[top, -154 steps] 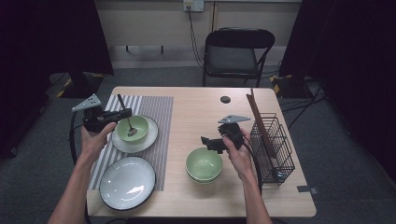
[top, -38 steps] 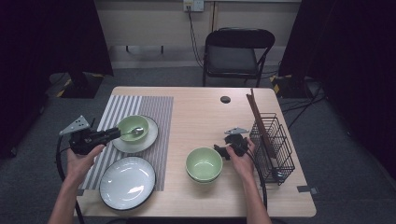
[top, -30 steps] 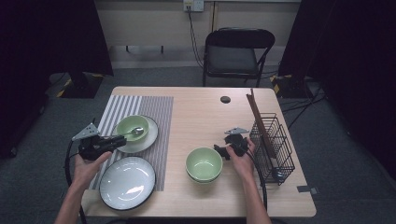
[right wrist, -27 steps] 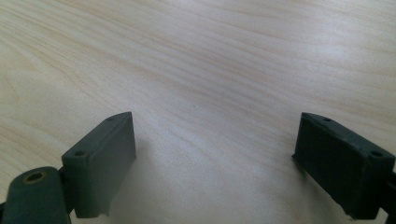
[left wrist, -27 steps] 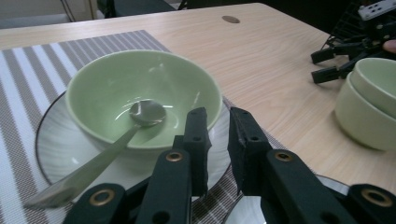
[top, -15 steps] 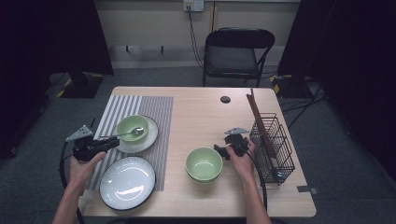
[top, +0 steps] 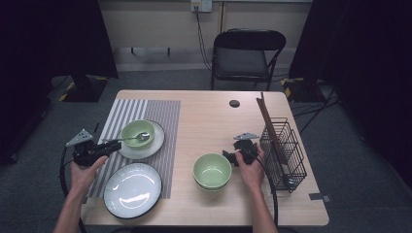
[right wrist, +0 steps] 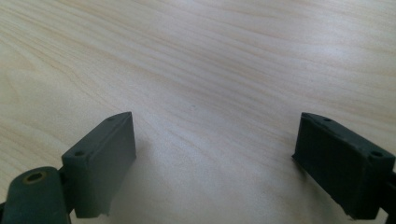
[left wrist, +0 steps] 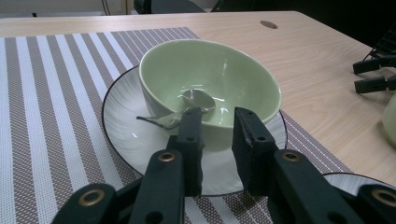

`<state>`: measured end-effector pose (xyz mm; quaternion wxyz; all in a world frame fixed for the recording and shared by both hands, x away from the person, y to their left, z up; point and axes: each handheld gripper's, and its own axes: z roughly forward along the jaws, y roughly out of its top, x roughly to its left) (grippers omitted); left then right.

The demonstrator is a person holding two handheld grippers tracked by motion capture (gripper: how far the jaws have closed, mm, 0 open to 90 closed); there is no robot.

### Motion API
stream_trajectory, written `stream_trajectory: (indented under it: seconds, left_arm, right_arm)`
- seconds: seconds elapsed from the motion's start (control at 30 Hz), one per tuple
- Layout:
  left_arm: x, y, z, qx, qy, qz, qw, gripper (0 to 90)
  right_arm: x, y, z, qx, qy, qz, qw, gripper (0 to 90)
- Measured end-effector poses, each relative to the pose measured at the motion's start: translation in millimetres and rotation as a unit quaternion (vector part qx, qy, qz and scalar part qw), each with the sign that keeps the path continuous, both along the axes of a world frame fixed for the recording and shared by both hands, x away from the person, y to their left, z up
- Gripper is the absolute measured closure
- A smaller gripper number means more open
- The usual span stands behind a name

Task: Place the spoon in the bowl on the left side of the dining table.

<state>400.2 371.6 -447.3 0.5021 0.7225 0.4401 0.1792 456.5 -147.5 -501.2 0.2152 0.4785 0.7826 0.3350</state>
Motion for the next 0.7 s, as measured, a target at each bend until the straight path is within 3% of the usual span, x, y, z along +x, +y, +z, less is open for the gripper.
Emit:
stream_trajectory:
  seconds: [0.47, 0.7]
  left_arm:
    - [8.3, 4.6, -1.7, -0.016, -0.003, 0.029, 0.9994, 72.8]
    - [11.6, 8.0, -2.4, -0.017, -0.006, 0.030, 0.9994, 70.2]
  right_arm:
    - [0.0, 0.0, 0.0, 0.000, 0.000, 0.000, 1.0000, 11.7]
    - [0.0, 0.0, 0.0, 0.000, 0.000, 0.000, 1.0000, 11.6]
